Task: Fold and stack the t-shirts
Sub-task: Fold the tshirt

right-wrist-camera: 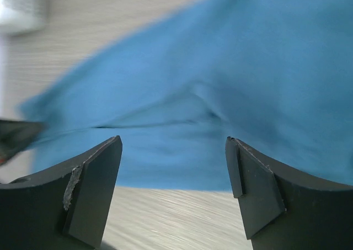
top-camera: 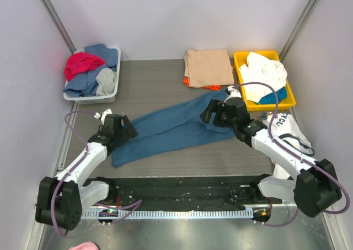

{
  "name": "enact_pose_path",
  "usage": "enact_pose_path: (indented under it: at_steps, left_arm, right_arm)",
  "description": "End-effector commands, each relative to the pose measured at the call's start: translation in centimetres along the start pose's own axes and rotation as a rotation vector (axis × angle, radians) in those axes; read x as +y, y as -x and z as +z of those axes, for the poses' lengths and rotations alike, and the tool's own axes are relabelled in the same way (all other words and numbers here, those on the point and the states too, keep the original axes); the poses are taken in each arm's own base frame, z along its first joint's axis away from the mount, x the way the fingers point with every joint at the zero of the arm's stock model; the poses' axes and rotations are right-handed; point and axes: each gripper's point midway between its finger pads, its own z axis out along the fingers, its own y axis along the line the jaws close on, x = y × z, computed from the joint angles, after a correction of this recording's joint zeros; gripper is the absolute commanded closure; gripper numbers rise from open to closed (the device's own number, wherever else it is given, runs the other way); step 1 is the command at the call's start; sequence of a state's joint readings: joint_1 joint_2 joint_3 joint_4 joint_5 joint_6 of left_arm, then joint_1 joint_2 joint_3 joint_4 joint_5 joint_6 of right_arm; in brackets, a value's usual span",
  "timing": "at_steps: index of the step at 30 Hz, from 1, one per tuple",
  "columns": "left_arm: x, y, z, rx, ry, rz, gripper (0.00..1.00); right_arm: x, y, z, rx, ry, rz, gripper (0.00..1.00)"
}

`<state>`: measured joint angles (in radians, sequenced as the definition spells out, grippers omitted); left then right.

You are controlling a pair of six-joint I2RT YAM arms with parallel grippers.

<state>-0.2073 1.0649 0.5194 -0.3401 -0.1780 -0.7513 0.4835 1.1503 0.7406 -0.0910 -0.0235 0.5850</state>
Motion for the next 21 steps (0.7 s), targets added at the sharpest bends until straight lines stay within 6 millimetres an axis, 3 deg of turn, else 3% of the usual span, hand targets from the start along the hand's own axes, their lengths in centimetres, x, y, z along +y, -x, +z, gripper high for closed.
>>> enact_pose_path:
  at_steps: [1, 5, 13, 21]
  left_arm:
    - [-0.8, 0.7, 0.1, -0.025, -0.034, -0.009, 0.0]
    - [-0.8, 0.7, 0.1, -0.023, -0.034, -0.01, 0.0]
    - [-0.8, 0.5, 0.2, -0.016, -0.035, -0.006, 0.0]
    - [-0.9, 0.8, -0.1, -0.022, -0.037, -0.004, 0.0]
  right_arm:
    - [-4.3, -2.9, 0.3, 0.085, -0.198, -0.005, 0.16]
    - [-4.4, -4.8, 0.9, 0.119, -0.168, 0.064, 0.16]
    - [-3.6, -6.7, 1.2, 0.165, -0.105, 0.131, 0.17]
    - [-3.0, -7.5, 3.1, 0.166, -0.047, 0.172, 0.17]
